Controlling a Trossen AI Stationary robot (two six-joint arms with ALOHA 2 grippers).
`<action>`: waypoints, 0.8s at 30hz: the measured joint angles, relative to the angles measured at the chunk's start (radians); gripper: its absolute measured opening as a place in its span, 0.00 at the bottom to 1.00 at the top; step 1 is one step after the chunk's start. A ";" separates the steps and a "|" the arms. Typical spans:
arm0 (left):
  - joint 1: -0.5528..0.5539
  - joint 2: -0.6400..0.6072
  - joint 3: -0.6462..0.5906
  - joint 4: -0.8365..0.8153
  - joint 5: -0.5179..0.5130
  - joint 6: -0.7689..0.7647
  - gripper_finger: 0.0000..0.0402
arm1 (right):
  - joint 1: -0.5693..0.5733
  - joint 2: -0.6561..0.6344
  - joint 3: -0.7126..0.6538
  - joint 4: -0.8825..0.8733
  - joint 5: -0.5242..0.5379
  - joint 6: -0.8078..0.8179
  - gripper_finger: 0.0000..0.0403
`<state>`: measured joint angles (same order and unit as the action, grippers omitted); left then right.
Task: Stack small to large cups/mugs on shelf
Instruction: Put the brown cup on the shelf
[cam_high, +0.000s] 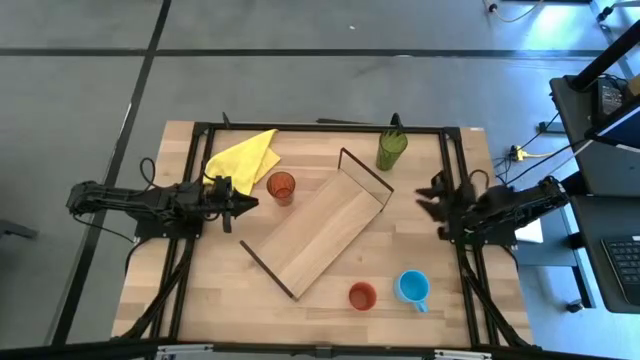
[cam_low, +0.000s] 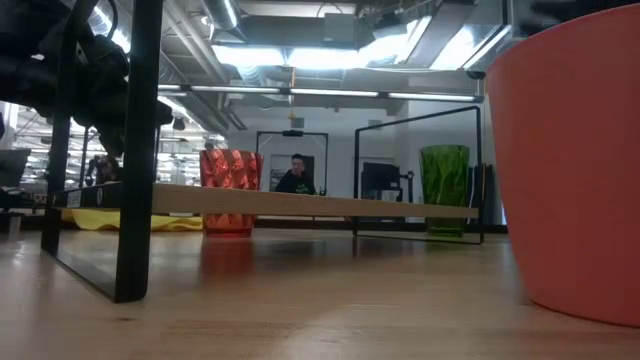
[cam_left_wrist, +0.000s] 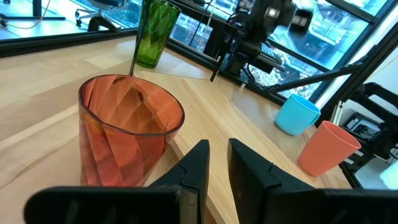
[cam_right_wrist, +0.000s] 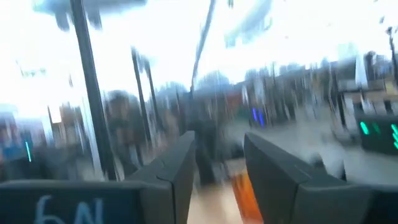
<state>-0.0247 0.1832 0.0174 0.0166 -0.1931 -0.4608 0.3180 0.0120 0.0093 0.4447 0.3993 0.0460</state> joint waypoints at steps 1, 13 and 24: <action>0.000 0.000 0.000 0.000 0.000 0.000 0.13 | 0.000 0.000 0.000 0.067 0.000 -0.001 0.35; 0.000 0.000 0.000 0.000 0.000 0.000 0.13 | 0.000 0.000 0.000 0.421 0.001 -0.017 0.35; 0.000 0.000 0.000 0.077 -0.205 0.120 0.13 | 0.000 0.000 0.020 0.448 -0.026 0.102 0.35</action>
<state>-0.0242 0.1829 0.0170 0.0931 -0.3977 -0.3409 0.3180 0.0124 0.0296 0.8926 0.3732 0.1481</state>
